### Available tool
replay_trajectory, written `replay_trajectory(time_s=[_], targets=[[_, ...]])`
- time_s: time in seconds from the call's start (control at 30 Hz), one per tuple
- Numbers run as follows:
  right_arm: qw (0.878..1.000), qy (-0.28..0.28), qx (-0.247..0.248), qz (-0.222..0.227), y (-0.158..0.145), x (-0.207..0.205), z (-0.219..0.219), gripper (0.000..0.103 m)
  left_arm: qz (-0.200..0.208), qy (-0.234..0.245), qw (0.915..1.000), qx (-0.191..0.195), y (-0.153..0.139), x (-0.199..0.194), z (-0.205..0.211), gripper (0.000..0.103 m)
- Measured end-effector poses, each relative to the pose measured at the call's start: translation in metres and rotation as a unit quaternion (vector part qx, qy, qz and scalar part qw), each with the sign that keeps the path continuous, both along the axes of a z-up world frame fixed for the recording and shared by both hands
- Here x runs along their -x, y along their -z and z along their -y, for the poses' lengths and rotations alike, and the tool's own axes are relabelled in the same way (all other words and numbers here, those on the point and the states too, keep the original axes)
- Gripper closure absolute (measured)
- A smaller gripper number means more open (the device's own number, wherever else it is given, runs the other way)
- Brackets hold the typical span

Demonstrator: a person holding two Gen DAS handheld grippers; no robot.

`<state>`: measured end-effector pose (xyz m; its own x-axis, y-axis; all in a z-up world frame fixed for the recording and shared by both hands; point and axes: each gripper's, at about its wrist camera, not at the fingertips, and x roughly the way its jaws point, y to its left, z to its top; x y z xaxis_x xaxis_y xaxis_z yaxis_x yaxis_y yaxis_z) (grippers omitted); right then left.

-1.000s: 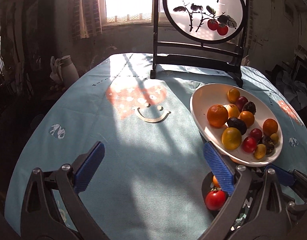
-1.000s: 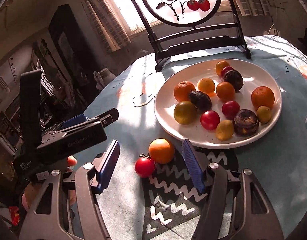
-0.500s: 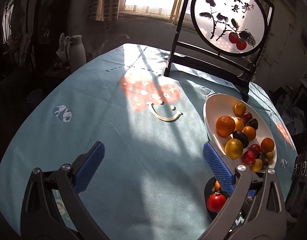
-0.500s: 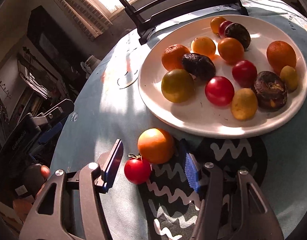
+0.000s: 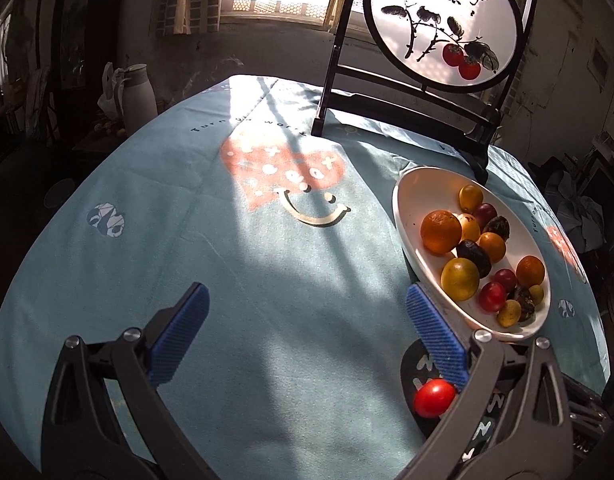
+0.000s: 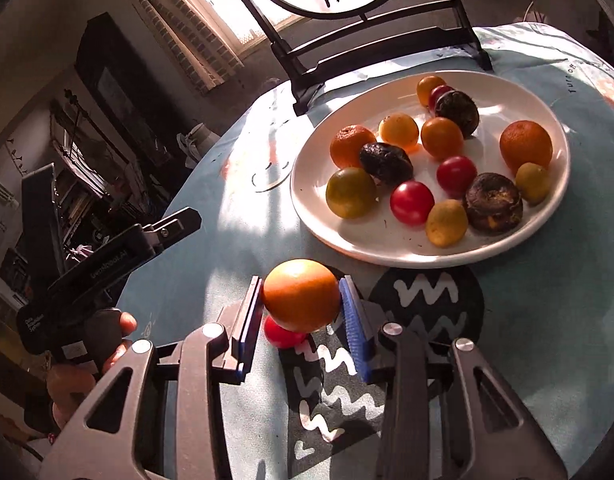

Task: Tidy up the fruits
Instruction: 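Grasp the last orange with the right tool while the left tool moves to a red cherry tomato, then grasp the red cherry tomato with the left tool while the right tool lifts the orange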

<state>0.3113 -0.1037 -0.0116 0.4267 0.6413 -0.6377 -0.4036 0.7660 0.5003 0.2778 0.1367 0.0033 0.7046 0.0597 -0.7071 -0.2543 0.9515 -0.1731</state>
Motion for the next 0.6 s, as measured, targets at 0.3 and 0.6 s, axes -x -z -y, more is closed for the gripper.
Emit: replay_trajectory(time_s=[0.3,0.6], targets=[[0.998,0.041,-0.012,0.039,-0.014,0.013,0.059,0.064,-0.013,0.162,0.9821,-0.095,0.018,0.009,0.088,0.003],[0.998,0.041,-0.013,0.04,-0.015,0.02,0.062,0.064,-0.044,0.235,0.9642,-0.115,0.036,0.017,0.116,0.025]])
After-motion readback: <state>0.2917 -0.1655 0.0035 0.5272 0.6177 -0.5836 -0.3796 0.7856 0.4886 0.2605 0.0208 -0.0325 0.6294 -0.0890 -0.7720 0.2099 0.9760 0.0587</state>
